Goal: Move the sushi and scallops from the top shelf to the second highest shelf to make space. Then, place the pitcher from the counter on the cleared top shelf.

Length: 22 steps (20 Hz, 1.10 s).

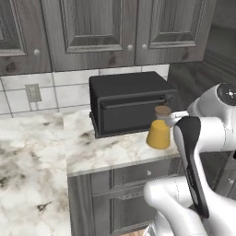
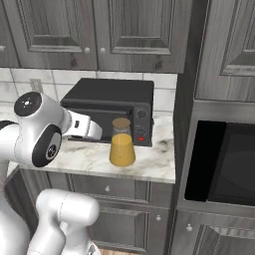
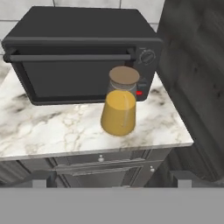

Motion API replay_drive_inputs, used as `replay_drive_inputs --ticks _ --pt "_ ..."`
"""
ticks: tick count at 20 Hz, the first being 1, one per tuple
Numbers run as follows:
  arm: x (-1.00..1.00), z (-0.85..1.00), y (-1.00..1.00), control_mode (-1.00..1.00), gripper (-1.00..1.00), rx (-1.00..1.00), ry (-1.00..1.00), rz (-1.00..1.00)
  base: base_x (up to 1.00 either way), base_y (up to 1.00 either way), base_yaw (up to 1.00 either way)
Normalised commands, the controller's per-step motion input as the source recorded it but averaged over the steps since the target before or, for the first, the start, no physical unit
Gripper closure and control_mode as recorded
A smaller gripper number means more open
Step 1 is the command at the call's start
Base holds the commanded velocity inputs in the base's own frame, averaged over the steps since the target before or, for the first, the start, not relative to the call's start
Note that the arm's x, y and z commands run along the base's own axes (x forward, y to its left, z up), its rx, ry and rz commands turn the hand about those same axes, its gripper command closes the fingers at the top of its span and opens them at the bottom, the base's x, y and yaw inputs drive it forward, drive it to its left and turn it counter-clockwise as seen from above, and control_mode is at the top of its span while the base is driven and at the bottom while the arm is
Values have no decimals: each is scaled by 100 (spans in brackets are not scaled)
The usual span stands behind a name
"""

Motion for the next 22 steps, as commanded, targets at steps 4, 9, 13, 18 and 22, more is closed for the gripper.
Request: replay_drive_inputs --ticks 4,9,13,18,22 --pt "14 -37 -28 -100 -100 0 14 0 0 0 0" --pt "20 -42 -1 -100 -100 0 4 0 0 0 0" --pt "27 -39 0 -100 -100 0 0 0 0 0 0" --pt "27 -37 0 -100 -100 0 -5 0 0 0 0" --pt "25 -55 -10 -100 -100 0 -9 0 0 0 0"
